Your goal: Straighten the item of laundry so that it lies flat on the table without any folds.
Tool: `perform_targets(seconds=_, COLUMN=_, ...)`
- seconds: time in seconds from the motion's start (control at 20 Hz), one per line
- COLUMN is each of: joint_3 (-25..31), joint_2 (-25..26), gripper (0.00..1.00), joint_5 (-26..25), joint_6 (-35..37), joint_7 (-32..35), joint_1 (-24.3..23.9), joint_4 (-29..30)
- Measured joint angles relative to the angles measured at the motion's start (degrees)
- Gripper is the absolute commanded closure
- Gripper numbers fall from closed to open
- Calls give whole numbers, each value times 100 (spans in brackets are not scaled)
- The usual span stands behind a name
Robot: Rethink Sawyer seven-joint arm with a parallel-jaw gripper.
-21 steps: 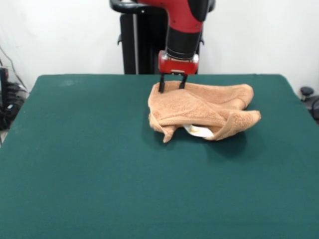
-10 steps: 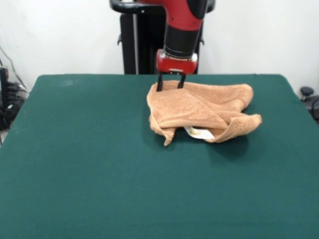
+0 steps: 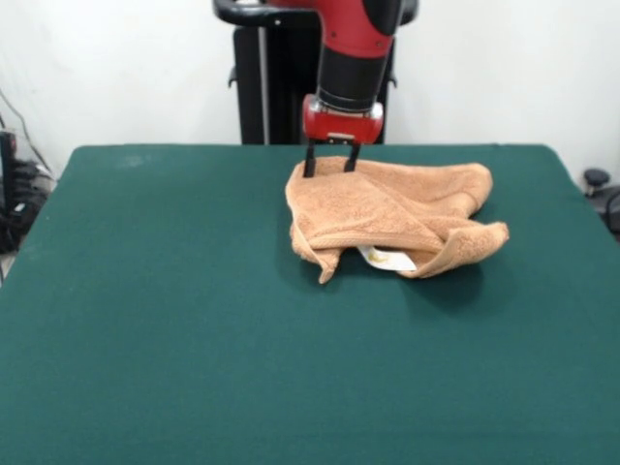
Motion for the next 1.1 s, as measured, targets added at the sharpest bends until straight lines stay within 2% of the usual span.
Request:
perform_targets(seconds=0.95, joint_3=1, joint_2=36, gripper=0, joint_5=-1, joint_6=-9, joint_7=0, joint_1=-1, joint_4=1)
perform_targets(seconds=1.0, joint_3=1, joint_2=36, gripper=100, joint_5=-1, joint_6=-46, joint_7=0, joint_1=-2, joint_4=1)
perform_targets(seconds=1.1, joint_3=1, joint_2=37, gripper=100, joint_5=0, joint_6=-52, joint_7=0, joint_1=-4, joint_4=1)
